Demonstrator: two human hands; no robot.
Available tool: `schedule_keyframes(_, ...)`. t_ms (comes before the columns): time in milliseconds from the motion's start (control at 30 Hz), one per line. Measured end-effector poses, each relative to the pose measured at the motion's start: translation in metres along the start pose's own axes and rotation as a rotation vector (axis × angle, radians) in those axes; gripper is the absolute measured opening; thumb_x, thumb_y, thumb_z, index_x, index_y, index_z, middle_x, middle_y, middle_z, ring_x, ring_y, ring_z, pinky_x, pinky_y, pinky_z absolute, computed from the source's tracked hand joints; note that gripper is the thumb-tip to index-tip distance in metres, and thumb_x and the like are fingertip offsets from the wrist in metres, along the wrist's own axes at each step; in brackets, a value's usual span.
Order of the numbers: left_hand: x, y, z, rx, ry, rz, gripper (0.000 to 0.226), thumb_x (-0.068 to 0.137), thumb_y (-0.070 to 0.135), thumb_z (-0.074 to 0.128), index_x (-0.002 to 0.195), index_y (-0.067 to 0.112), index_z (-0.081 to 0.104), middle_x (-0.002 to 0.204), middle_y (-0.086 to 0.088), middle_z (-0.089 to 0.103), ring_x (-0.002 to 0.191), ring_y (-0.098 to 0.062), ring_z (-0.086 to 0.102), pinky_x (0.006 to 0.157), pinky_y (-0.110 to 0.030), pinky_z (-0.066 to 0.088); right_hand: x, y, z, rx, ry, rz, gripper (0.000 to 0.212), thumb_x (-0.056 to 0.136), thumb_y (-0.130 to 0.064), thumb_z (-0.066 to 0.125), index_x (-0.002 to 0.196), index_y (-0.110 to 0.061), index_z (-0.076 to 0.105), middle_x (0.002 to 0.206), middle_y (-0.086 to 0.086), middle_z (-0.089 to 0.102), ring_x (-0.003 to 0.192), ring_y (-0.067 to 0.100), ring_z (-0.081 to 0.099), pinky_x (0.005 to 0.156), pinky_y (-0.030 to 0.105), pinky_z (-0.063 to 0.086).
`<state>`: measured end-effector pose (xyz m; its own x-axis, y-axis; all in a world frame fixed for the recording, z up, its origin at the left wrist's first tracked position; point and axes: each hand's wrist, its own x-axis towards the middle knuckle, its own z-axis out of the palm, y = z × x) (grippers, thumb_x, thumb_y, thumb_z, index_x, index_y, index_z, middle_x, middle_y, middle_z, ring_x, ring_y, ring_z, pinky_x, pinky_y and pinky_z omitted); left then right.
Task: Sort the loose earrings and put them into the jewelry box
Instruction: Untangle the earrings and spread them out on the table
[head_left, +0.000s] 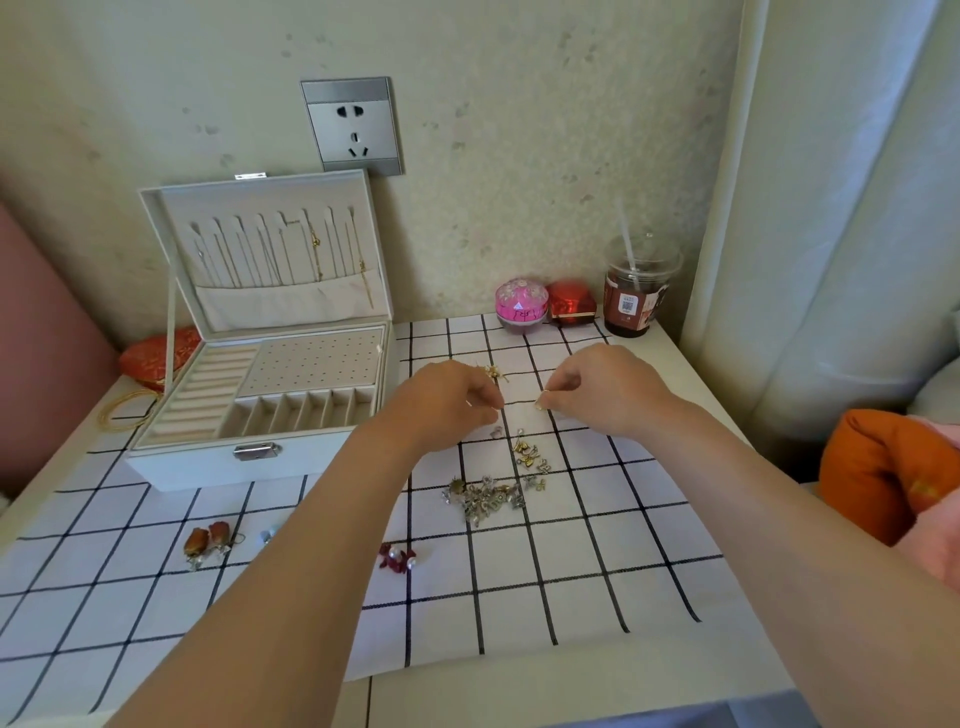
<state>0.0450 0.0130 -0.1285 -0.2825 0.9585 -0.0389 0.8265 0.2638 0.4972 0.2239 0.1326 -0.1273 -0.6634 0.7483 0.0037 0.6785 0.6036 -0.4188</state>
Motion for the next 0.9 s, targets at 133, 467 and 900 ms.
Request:
schedule_keyframes(133,-0.004,0.003,-0.002,0.080,-0.057,0.015,0.014,0.083,0.039,0.074,0.097,0.037,0.075,0.093,0.019,0.069,0.082,0.002,0.056,0.080,-0.024,0.047,-0.002,0.003,-0.002,-0.074,-0.040,0.024,0.021,0.084,-0.047,0.072,0.098,-0.032,0.079,0.097,-0.014,0.072,0.091,0.011,0.064,0.082,0.036,0.056)
schedule_keyframes(467,-0.009,0.001,0.003,0.138,-0.038,0.028,0.008,0.081,0.035,0.076,0.084,0.035,0.069,0.088,0.018,0.068,0.083,-0.002,0.058,0.076,-0.027,0.050,0.006,-0.018,0.020,-0.026,0.001,-0.070,0.017,0.089,-0.038,0.069,0.103,-0.031,0.076,0.094,-0.013,0.065,0.094,0.012,0.062,0.078,0.030,0.051)
schedule_keyframes(900,-0.037,0.000,-0.014,-0.014,0.026,0.158,0.008,0.087,0.020,0.072,0.093,0.024,0.069,0.086,0.012,0.067,0.070,0.005,0.055,0.067,-0.010,0.041,-0.028,-0.049,-0.002,-0.019,-0.026,-0.255,0.013,0.092,-0.034,0.065,0.099,-0.035,0.075,0.097,-0.016,0.069,0.093,0.007,0.062,0.080,0.031,0.051)
